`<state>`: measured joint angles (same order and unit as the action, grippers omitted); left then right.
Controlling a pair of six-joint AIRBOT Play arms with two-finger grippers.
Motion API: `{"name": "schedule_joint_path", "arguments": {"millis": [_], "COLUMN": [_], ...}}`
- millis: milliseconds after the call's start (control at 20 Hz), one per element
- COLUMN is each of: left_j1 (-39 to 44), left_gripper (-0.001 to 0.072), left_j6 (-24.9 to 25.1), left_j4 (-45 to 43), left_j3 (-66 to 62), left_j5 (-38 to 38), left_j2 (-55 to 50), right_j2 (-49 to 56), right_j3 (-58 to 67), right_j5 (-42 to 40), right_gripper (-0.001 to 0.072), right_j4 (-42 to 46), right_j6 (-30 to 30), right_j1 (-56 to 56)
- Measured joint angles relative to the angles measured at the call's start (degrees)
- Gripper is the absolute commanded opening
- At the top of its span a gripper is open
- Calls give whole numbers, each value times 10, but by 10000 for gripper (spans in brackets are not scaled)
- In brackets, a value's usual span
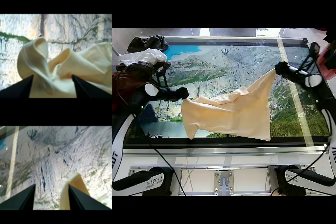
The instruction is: Fold the shirts.
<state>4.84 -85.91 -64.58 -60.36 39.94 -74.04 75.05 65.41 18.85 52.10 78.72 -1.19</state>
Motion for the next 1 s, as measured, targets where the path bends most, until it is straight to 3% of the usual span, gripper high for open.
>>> {"name": "schedule_joint_path", "arguments": {"millis": [100, 200, 400, 550, 650, 800, 1000], "left_j1": [-8, -24, -60, -89, -114, -146, -163], "left_gripper": [630, 627, 627, 626, 558, 556, 552], "left_j6": [4, 6, 18, 24, 23, 36, 115], "left_j4": [5, 3, -58, -97, -92, -2, 193], "left_j3": [-45, -92, -123, -59, 26, 168, 314], "left_j5": [-26, -21, 83, 141, 142, 118, 63], "left_j2": [-11, -14, 11, 73, 128, 184, 206], "right_j2": [18, 21, 9, -12, -36, -73, -108], "right_j3": [2, 8, 14, -1, -24, -63, -93], "right_j5": [-53, -49, 124, 257, 302, 337, 369], "right_gripper": [481, 481, 480, 479, 480, 480, 480], "right_j4": [0, 2, 23, 39, 47, 52, 51], "right_j6": [4, 7, -5, -32, -42, -48, -50], "right_j1": [9, -4, -67, -105, -119, -129, -133]}}
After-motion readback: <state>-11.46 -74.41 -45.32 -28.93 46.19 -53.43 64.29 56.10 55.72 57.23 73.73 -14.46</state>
